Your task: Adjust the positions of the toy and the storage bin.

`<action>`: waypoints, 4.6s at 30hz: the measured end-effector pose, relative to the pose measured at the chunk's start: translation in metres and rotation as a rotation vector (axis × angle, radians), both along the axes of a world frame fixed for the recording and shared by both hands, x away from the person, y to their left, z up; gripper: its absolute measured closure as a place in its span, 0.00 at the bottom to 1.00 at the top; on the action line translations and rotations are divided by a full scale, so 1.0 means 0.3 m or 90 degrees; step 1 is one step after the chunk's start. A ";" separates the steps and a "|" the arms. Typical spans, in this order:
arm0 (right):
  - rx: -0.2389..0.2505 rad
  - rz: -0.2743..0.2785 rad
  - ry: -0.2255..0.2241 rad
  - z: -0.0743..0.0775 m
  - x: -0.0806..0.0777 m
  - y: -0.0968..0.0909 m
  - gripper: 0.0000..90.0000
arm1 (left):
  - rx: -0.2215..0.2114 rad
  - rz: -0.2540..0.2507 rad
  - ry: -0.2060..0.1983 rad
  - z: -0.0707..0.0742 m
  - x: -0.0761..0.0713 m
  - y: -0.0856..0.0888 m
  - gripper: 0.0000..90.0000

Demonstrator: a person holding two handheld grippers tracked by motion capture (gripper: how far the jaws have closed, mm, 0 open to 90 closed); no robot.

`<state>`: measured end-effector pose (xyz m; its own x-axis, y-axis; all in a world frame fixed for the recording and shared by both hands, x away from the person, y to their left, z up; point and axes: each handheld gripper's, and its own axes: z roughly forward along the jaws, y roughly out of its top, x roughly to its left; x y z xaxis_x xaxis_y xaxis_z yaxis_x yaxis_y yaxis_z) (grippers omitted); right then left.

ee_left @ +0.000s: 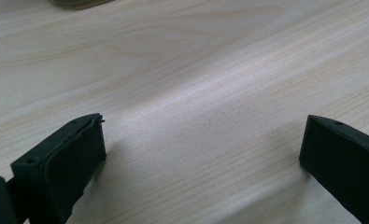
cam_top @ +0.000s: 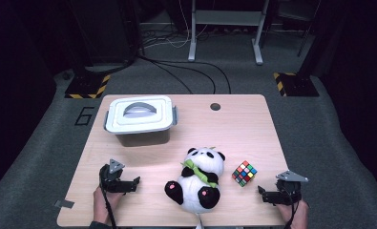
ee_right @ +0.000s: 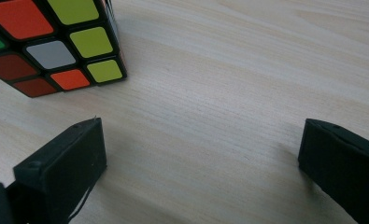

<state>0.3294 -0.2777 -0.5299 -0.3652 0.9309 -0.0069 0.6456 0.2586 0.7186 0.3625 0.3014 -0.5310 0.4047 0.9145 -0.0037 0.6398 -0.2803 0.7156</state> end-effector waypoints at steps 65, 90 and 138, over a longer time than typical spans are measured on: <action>0.019 0.100 0.016 0.116 -0.007 0.129 0.00 | -0.005 0.000 -0.007 -0.002 0.001 -0.001 0.02; 0.001 0.124 0.005 0.121 0.068 0.231 0.08 | -0.005 0.000 -0.007 -0.002 0.001 -0.001 0.02; -0.012 0.019 -0.042 0.143 0.121 0.128 0.37 | -0.005 -0.001 -0.007 -0.002 0.001 -0.001 0.02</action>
<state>0.3657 -0.2393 -0.4869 -0.3913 0.9190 -0.0491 0.5882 0.2908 0.7546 0.3629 0.3011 -0.5315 0.4056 0.9140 -0.0064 0.6314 -0.2751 0.7250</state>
